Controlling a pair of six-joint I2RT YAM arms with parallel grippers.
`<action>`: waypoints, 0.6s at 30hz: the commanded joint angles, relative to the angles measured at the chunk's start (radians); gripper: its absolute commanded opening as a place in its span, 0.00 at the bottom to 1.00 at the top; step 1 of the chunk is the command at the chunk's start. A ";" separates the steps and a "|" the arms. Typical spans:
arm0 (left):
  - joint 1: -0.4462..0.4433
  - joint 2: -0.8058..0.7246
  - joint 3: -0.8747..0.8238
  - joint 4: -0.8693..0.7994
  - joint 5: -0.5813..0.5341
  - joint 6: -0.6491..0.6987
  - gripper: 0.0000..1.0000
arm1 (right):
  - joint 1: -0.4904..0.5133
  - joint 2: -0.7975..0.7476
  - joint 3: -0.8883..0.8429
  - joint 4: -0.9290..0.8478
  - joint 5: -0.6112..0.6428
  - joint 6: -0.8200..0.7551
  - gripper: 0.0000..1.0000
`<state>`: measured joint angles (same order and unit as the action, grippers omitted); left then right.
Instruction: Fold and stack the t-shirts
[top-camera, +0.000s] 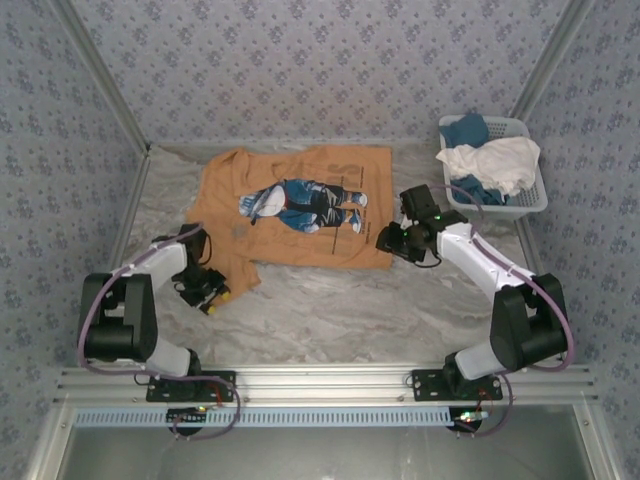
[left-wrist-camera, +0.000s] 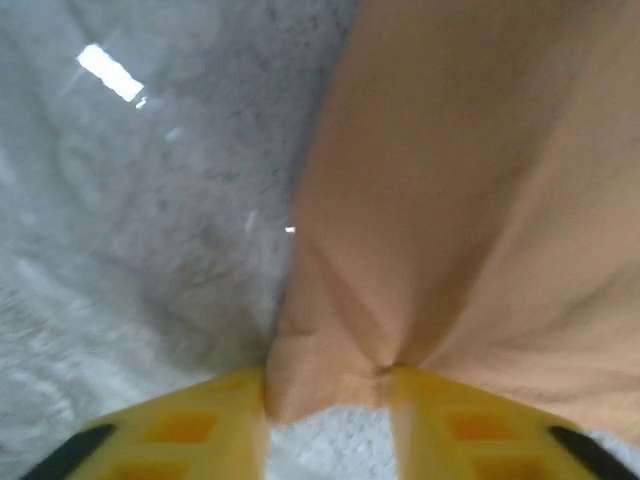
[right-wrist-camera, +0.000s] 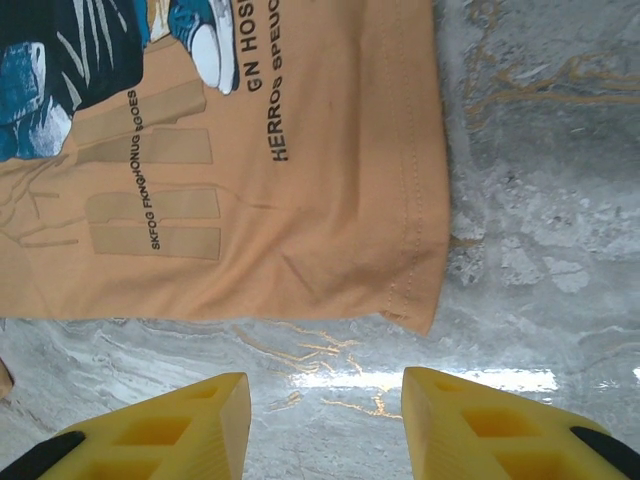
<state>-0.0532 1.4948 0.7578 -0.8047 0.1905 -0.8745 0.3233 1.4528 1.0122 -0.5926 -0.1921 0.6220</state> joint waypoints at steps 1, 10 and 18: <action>-0.009 0.009 0.008 0.042 -0.016 -0.018 0.06 | -0.022 -0.027 -0.004 -0.053 0.000 0.020 0.47; 0.000 -0.226 0.032 -0.055 -0.153 -0.060 0.00 | -0.021 0.093 -0.026 0.001 0.010 0.113 0.40; 0.000 -0.232 0.046 -0.065 -0.126 -0.057 0.00 | -0.020 0.143 -0.068 0.042 -0.022 0.169 0.37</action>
<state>-0.0582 1.2663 0.7753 -0.8318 0.0624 -0.9192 0.2970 1.6047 0.9604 -0.5552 -0.2001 0.7456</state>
